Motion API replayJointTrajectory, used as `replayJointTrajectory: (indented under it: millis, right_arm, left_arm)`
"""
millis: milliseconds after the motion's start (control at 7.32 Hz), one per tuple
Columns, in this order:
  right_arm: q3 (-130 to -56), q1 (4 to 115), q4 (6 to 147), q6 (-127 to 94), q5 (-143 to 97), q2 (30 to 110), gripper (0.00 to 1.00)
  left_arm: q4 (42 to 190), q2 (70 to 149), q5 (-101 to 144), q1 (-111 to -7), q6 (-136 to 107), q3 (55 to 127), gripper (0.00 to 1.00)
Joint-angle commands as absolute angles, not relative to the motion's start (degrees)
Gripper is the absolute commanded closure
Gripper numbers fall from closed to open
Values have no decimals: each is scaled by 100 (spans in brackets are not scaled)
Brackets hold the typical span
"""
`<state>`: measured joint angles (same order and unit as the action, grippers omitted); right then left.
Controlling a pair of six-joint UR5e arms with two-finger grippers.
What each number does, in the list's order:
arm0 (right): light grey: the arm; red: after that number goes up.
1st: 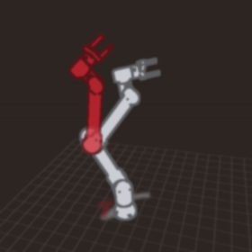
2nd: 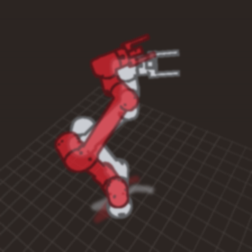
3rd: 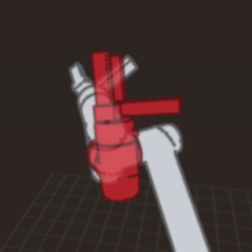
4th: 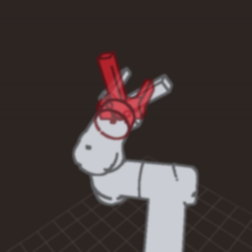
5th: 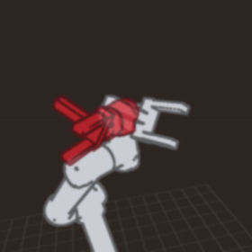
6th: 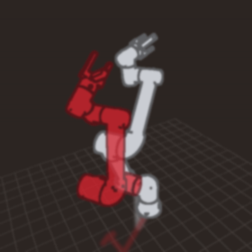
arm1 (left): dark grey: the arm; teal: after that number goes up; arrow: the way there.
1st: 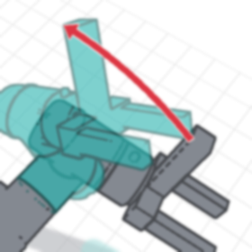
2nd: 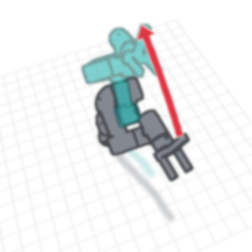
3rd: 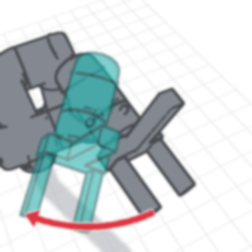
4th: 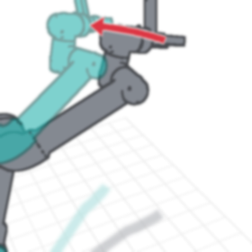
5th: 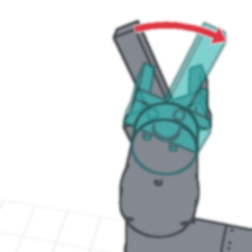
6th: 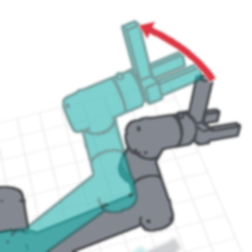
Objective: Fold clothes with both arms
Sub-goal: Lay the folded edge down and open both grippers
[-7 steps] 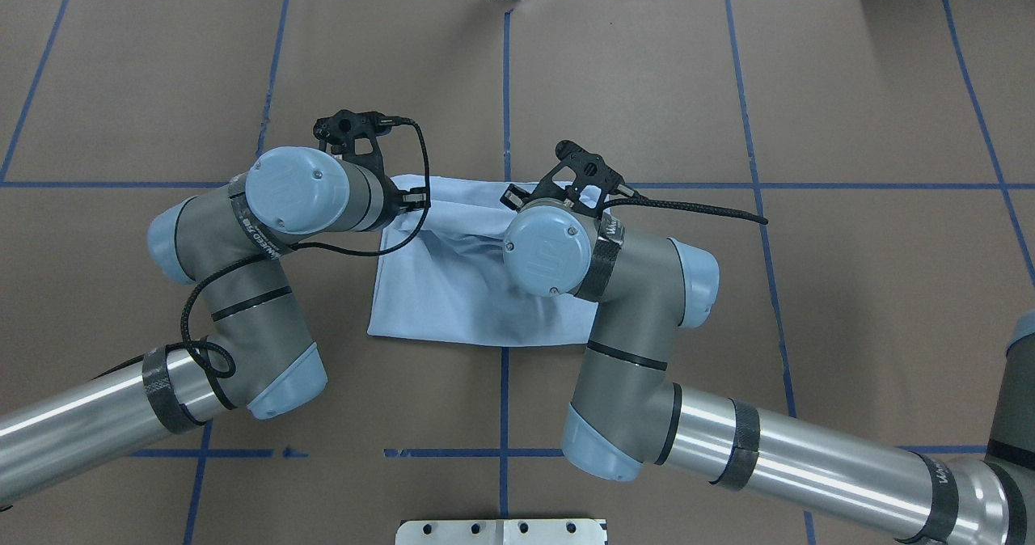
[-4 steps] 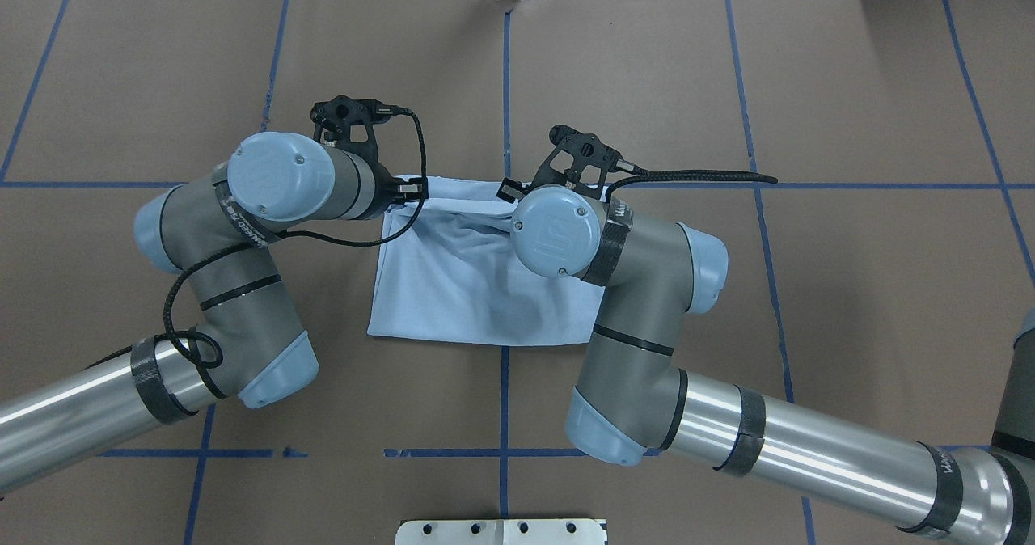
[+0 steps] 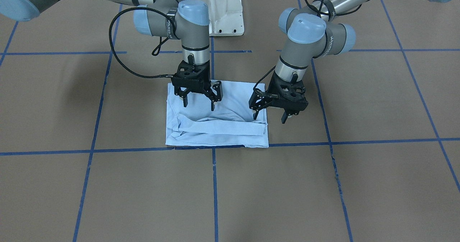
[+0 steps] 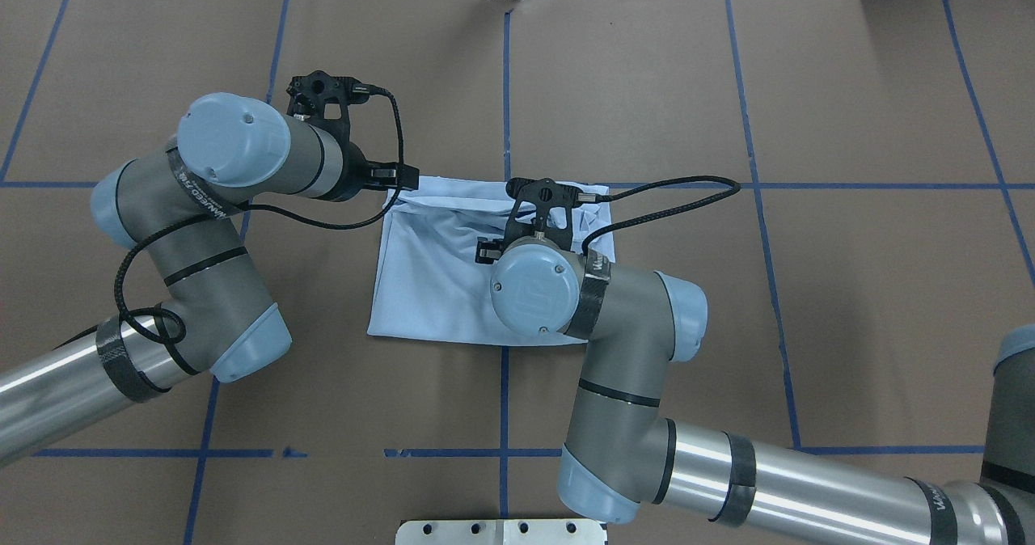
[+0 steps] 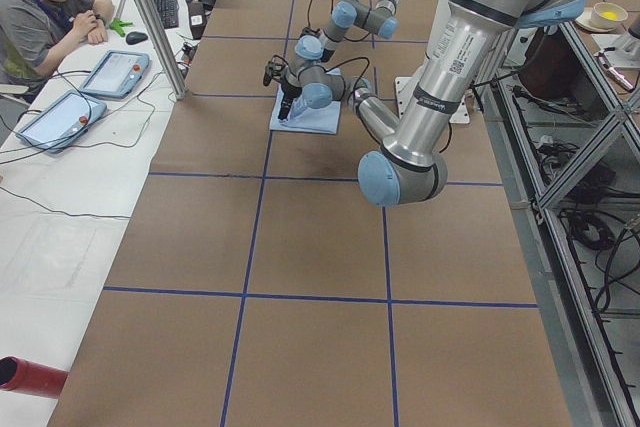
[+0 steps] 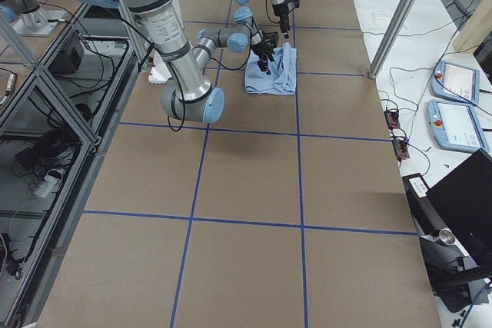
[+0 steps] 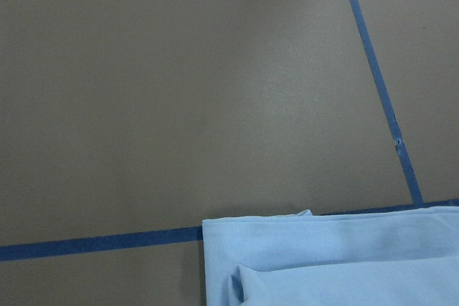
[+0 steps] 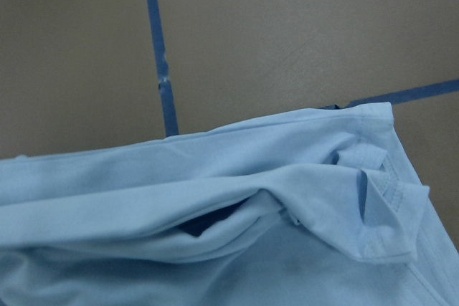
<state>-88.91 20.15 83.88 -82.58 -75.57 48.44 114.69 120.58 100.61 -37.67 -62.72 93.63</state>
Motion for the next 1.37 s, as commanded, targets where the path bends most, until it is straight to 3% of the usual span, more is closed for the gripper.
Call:
replayJointTrajectory:
  millis: [0, 819, 1229]
  right_arm:
    - [-8518, 2038, 8394, -7805, -7287, 4799, 0]
    - [-7008, 3574, 8010, -6314, -7233, 4412, 0]
    - [-6961, 4357, 6929, -6223, -9370, 4333, 0]
  left_arm:
    - [11470, 12041, 10064, -3771, -6293, 9378, 0]
    - [11470, 12006, 10063, -3771, -6302, 9413, 0]
    - [11400, 12102, 10046, -3674, -6311, 9187, 0]
